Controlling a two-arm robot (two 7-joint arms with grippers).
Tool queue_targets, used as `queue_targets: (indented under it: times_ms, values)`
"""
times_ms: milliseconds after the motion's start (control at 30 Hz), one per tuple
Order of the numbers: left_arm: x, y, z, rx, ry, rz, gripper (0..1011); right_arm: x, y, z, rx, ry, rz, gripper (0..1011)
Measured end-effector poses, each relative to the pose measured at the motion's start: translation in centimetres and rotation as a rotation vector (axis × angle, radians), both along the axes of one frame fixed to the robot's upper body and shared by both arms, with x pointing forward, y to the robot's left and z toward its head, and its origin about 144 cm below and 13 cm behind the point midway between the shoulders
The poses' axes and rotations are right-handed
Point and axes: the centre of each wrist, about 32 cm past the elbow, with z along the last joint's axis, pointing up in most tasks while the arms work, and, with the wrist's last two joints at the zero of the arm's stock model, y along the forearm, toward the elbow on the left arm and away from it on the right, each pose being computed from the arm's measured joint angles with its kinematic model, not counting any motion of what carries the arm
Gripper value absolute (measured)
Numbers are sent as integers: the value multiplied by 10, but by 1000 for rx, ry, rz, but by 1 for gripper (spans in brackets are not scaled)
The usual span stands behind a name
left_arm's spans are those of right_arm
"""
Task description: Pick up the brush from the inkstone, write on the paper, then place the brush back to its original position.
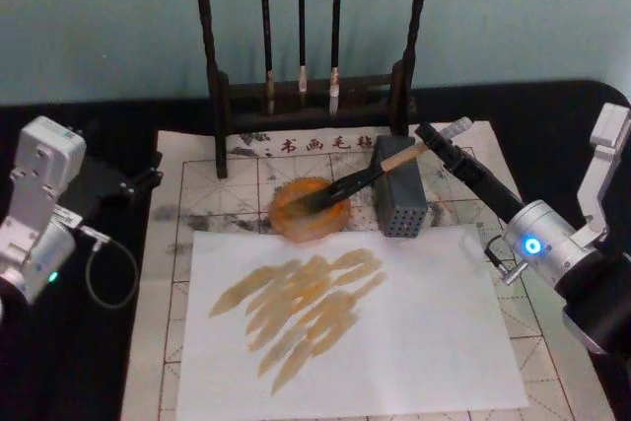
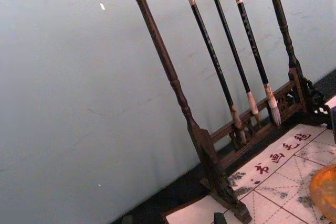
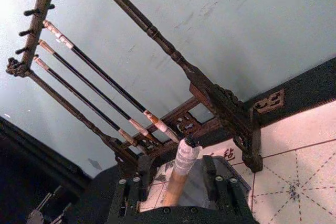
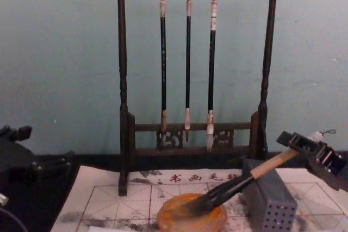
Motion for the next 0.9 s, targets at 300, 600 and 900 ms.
queue_targets:
  times_ms: [300,600,900]
  values:
    - [0,0,0,0,0,0,1001,0,0,0,1,-1,0,896]
    - [0,0,0,0,0,0,1001,0,0,0,1,-2,0,1000]
    - [0,0,0,0,0,0,1001,-1,-2,0,-5,-17,5,1000]
